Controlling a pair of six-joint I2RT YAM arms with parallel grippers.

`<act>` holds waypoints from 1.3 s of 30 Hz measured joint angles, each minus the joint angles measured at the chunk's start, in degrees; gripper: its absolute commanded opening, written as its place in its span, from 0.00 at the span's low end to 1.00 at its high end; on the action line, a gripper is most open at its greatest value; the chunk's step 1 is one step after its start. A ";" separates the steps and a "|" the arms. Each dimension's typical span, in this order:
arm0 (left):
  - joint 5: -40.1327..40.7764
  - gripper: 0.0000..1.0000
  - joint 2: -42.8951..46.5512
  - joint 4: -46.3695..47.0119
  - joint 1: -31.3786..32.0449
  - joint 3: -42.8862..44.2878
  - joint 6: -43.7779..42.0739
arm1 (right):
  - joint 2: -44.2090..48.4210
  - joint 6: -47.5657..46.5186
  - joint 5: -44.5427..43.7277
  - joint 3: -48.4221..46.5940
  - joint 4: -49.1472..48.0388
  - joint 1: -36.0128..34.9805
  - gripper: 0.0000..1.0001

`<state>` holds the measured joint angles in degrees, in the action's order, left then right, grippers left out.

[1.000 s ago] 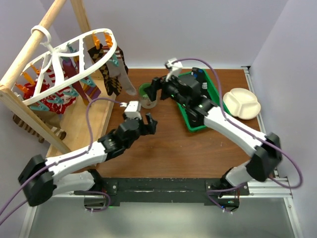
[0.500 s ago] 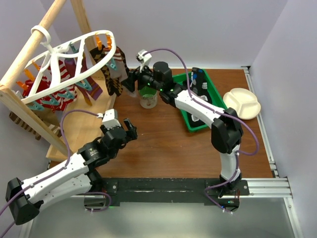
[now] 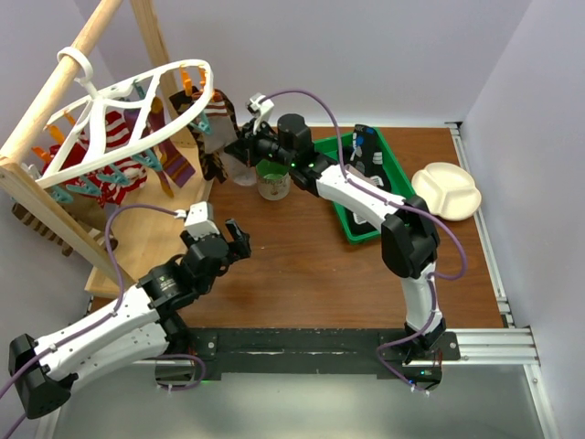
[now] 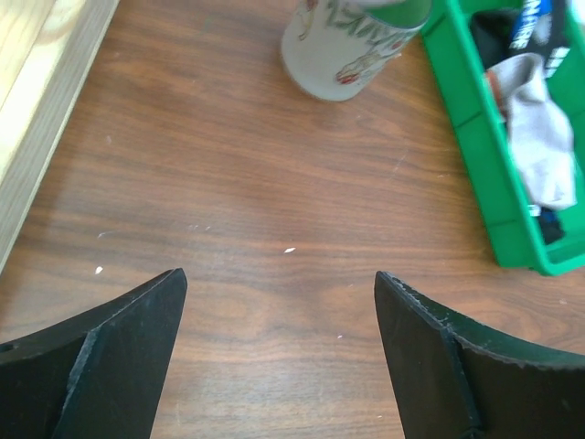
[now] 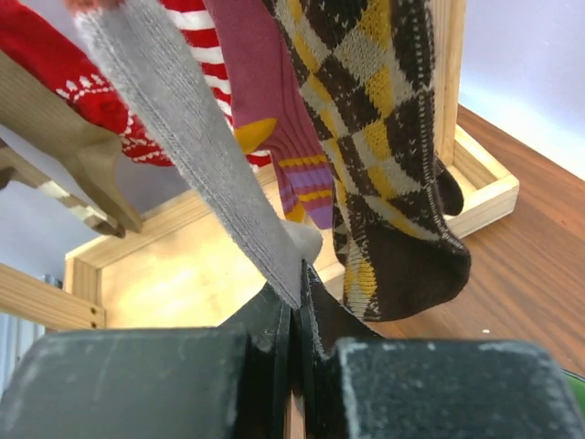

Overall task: Remove the socks clipped to the hanger
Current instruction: Remove the sock from the hanger.

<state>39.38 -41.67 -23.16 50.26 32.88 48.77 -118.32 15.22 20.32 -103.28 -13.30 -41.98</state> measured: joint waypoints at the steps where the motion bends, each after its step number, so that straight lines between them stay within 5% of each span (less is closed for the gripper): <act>1: -0.22 0.90 0.35 0.68 0.00 0.00 -0.61 | 0.13 -0.17 0.00 0.02 0.24 0.00 0.00; 19: -4.28 0.92 7.80 13.35 0.00 0.24 -16.20 | 24.41 -6.43 14.45 17.07 6.36 -0.02 0.00; 39: -9.40 0.86 13.51 26.84 0.00 0.11 -27.39 | 28.09 -8.61 27.02 20.09 9.38 -1.68 0.00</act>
<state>29.98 -28.16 3.68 50.26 32.99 21.39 -90.24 6.61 47.33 -83.20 -3.92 -43.66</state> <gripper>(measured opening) 0.887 0.015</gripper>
